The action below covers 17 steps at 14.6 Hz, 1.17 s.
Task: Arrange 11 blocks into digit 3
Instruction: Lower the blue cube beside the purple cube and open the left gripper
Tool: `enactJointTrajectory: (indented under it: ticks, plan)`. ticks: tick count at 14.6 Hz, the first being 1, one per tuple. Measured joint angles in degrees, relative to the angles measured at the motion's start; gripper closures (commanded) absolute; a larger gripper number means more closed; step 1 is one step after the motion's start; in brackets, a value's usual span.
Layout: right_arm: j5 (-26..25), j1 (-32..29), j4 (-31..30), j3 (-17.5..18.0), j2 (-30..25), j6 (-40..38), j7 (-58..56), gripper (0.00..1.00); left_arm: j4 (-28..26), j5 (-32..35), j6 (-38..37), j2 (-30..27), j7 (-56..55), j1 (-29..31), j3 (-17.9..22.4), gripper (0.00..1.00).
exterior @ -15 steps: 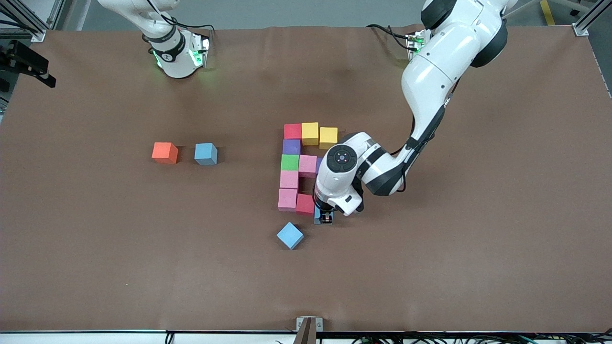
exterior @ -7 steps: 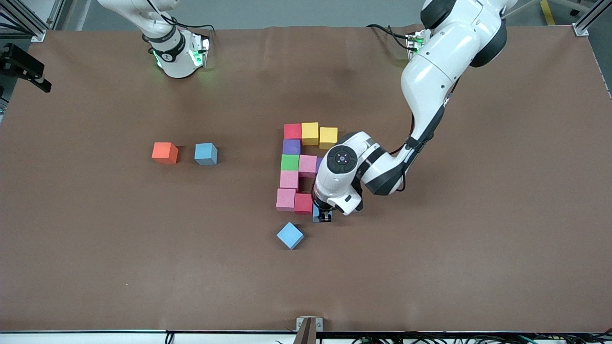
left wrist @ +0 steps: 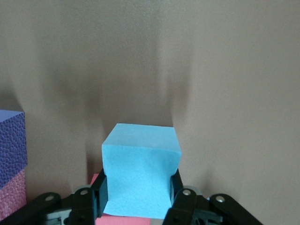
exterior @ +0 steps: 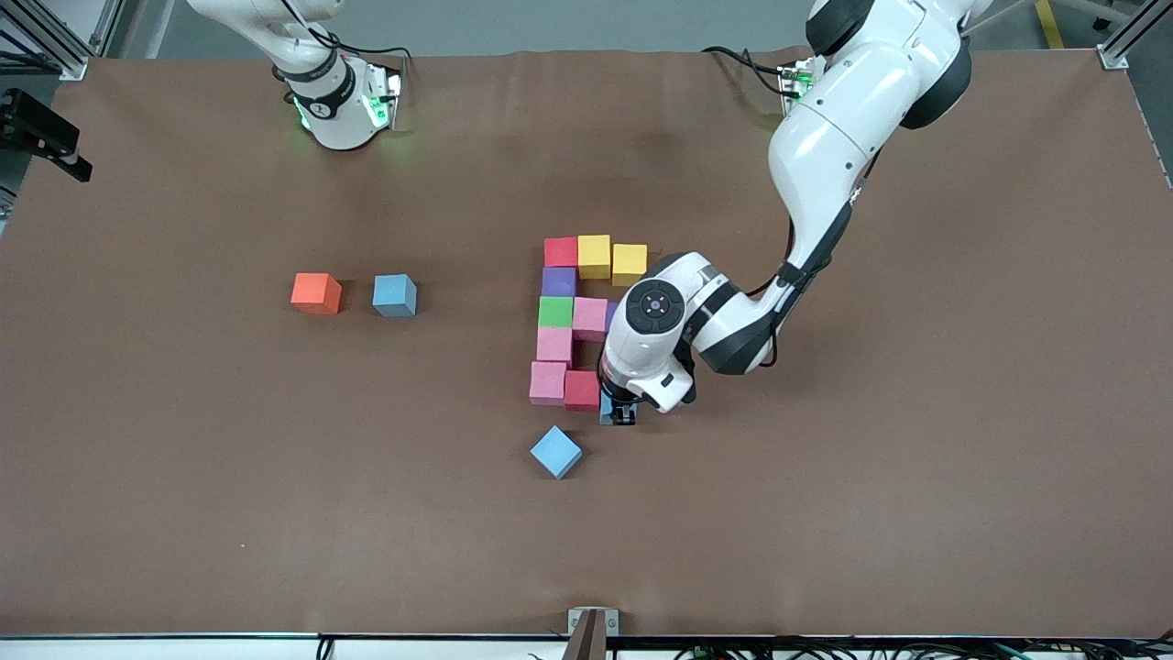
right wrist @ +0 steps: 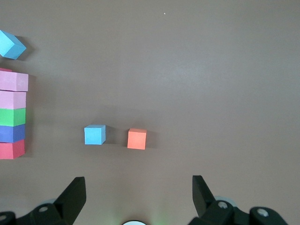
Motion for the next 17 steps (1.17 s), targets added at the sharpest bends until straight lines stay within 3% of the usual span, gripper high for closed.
enactJointTrajectory:
  ticks: [3, 17]
  plan:
    - [0.0, 0.0, 0.0, 0.1, 0.0, 0.4, 0.0, 0.0, 0.2, -0.1, -1.3, -0.1, 0.0, 0.0, 0.0, 0.59]
    - [3.5, -0.2, -0.2, -0.3, 0.4, 1.0, 0.1, 0.0, 0.3, -2.2, -5.1, -0.4, 0.0, -0.3, -0.2, 0.59]
